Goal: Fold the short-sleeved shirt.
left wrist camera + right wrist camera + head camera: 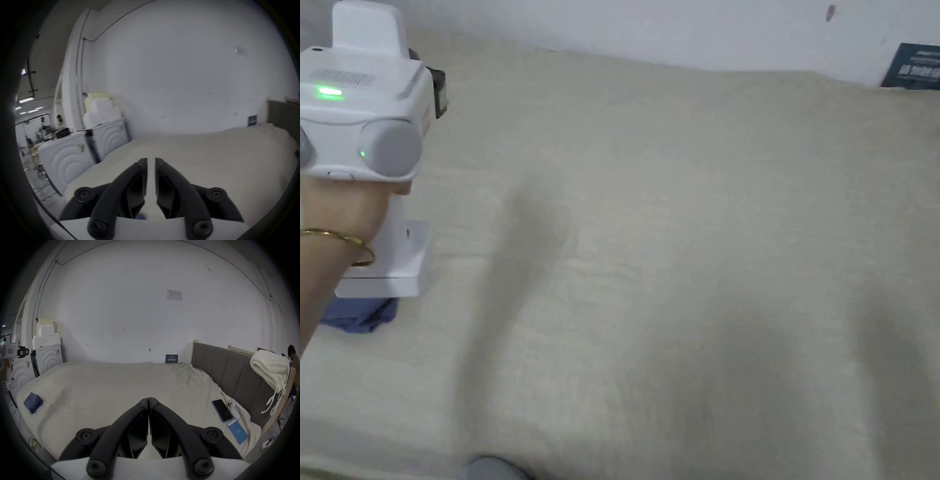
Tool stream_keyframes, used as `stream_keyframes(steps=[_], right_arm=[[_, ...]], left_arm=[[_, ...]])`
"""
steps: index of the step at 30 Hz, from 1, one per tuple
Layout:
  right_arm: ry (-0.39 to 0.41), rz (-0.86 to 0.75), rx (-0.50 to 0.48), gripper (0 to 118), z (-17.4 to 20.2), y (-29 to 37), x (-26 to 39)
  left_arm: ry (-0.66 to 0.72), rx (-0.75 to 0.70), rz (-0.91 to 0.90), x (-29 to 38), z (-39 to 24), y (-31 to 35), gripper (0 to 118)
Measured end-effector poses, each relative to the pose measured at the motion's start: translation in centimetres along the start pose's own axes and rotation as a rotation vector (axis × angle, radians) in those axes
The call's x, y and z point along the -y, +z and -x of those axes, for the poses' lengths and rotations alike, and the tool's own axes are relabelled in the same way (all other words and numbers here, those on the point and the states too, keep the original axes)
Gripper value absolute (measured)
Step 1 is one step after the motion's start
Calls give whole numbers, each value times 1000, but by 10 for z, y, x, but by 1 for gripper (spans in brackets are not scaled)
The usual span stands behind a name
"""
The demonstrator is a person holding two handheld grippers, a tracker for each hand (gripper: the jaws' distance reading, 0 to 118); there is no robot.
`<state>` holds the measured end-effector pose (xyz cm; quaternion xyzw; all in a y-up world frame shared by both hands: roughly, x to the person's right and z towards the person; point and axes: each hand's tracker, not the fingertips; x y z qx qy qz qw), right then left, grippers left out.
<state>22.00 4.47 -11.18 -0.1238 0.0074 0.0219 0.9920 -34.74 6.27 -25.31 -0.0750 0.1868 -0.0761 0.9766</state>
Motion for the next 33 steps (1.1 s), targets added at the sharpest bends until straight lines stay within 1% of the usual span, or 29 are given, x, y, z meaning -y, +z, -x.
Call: stream_keyframes(steps=[2,3,6,9,10,11,13,15,17,19,21,29,31,33], right_arm=[[29,-18,3,0,-5,4,-7],[27,-24,1,0,-9,6,-10],[18,-42,0,0,-12,7,-14],[25,-68,-8,0,-11,7,-14],[23,-74,-16,0,19,-55,-1],[23,-77,-19,0,27,-69,2],[15,-90,-23,0,31,-70,4],[-3,-94,-28,0,54,-49,-10],[-14,-95,-31,0,63,-42,-12],[-16,-98,-29,0,52,-54,3],[-11,-85,-31,0,57,-51,6],[-10,-32,-35,0,50,-66,38],[-10,-16,-33,0,73,-52,41],[-16,2,-35,0,78,-51,46]], left_arm=[[-27,55,-36,-6,-32,15,4],[-23,90,-52,-8,-48,22,1],[63,207,-75,-12,-88,40,0],[62,285,-91,-11,-124,57,0],[71,309,-90,-9,-133,62,0],[81,335,-86,-6,-141,66,0],[103,385,-66,4,-158,77,0],[107,387,-65,17,-167,86,0],[82,397,-59,34,-177,93,0],[52,403,-48,51,-181,100,0],[47,407,-41,67,-182,108,0],[58,391,18,110,-179,121,0],[69,387,34,115,-176,121,0],[80,376,47,117,-173,122,0]])
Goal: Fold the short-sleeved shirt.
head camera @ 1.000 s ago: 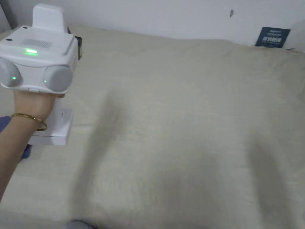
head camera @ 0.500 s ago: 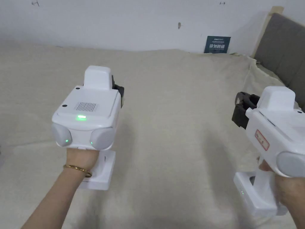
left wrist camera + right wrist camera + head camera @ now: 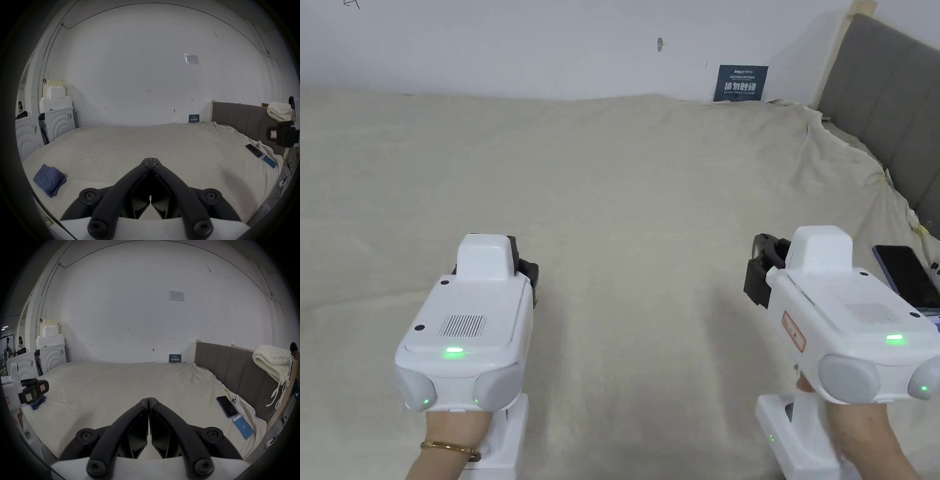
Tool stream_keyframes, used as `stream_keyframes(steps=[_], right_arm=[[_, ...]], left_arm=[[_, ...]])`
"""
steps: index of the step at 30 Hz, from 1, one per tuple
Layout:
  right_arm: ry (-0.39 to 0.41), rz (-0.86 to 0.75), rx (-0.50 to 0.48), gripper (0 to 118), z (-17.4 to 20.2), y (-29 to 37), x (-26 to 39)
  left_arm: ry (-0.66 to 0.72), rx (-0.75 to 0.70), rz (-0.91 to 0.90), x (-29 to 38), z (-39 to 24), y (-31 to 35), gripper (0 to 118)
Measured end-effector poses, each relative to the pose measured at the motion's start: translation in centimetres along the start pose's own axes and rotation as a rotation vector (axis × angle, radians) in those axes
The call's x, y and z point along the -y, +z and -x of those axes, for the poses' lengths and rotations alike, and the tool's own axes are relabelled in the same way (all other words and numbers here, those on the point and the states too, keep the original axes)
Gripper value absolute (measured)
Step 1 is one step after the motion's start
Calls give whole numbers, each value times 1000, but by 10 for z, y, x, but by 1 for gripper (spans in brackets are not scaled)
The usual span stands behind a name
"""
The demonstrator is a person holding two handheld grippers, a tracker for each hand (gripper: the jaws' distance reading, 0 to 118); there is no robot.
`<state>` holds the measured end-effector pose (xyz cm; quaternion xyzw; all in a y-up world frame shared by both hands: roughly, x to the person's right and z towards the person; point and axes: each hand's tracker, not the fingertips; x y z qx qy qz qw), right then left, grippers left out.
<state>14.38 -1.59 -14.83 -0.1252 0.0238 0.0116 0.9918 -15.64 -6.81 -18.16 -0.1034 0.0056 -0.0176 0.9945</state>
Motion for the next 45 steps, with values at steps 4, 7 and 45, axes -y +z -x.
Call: stream_keyframes(steps=[4,7,45], right_arm=[[-2,23,-4,0,-10,-7,13],[-3,33,-4,0,-14,-9,21],[-31,7,6,0,-13,2,27]], left_arm=[[5,-16,19,4,5,-1,0],[16,-20,23,5,6,0,0],[-9,-9,50,17,-2,4,0]])
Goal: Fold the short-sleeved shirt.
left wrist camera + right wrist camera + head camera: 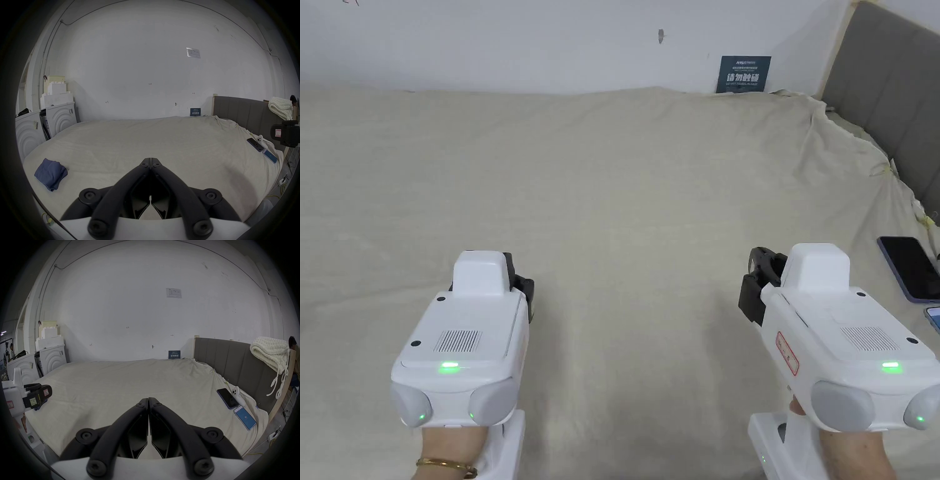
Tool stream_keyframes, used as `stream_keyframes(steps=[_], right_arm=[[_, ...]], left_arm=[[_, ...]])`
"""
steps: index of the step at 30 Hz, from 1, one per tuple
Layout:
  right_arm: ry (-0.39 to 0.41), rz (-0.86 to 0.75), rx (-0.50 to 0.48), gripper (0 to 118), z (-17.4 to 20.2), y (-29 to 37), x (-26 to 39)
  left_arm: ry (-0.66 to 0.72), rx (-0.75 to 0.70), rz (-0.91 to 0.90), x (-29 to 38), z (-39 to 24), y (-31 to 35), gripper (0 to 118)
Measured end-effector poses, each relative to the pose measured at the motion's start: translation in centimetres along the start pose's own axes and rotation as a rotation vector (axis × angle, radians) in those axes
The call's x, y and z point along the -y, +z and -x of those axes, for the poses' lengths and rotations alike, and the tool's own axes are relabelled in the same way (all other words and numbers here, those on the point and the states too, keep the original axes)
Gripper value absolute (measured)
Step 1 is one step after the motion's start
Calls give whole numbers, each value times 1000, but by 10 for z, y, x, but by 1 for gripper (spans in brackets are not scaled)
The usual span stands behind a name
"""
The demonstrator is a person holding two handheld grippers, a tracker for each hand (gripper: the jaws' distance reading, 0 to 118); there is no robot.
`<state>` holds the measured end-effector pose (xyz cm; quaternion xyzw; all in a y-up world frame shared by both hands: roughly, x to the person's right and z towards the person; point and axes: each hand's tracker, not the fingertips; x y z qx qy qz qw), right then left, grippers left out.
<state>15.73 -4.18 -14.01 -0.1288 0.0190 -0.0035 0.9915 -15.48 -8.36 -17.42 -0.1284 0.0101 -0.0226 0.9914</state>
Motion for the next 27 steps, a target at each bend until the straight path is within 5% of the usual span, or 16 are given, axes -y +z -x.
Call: stream_keyframes(steps=[27], right_arm=[[-3,-13,-16,0,2,8,-3]], left_arm=[[-21,0,-12,-1,-4,5,0]])
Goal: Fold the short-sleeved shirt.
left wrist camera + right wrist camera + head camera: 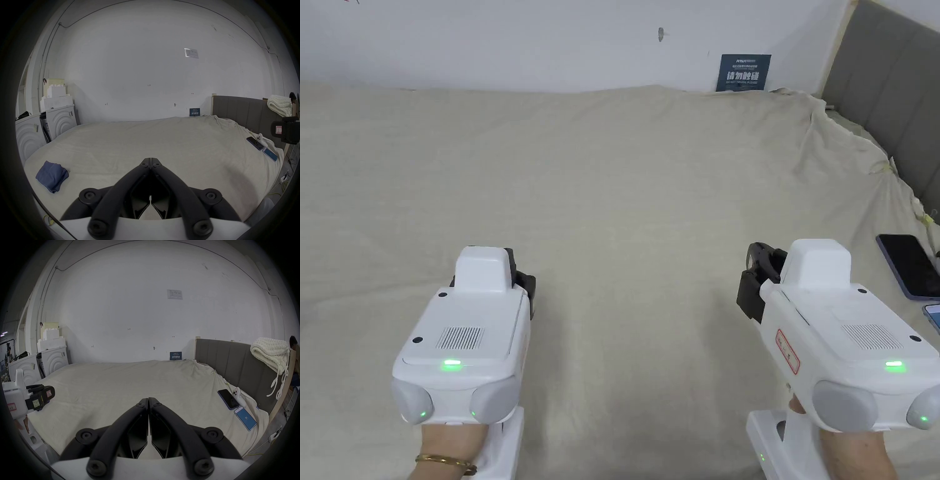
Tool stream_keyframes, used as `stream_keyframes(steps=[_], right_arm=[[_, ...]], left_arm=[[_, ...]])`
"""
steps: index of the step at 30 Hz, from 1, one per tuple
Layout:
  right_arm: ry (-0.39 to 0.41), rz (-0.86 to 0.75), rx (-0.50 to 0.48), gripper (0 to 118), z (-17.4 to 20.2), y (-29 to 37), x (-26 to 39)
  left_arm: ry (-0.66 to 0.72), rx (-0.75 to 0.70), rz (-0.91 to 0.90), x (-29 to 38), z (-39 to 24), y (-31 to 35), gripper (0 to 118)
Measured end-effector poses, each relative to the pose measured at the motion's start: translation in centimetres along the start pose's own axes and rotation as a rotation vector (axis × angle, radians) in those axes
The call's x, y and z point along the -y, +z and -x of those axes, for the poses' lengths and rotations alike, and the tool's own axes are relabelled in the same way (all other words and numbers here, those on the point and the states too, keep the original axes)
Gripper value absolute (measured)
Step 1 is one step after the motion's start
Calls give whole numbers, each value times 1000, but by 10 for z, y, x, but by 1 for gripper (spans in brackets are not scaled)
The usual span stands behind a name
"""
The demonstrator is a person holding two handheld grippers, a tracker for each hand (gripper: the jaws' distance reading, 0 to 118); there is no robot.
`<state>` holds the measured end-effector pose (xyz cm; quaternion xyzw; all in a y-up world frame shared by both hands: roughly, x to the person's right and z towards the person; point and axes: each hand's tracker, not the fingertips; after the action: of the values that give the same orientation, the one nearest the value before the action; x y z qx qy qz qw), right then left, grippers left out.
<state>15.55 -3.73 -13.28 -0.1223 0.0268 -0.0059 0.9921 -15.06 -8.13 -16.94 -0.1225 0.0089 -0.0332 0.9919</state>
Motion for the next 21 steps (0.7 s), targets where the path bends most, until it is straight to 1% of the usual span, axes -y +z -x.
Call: stream_keyframes(steps=[21], right_arm=[[3,17,-3,0,-1,-1,5]], left_arm=[[-9,6,5,3,-6,2,0]])
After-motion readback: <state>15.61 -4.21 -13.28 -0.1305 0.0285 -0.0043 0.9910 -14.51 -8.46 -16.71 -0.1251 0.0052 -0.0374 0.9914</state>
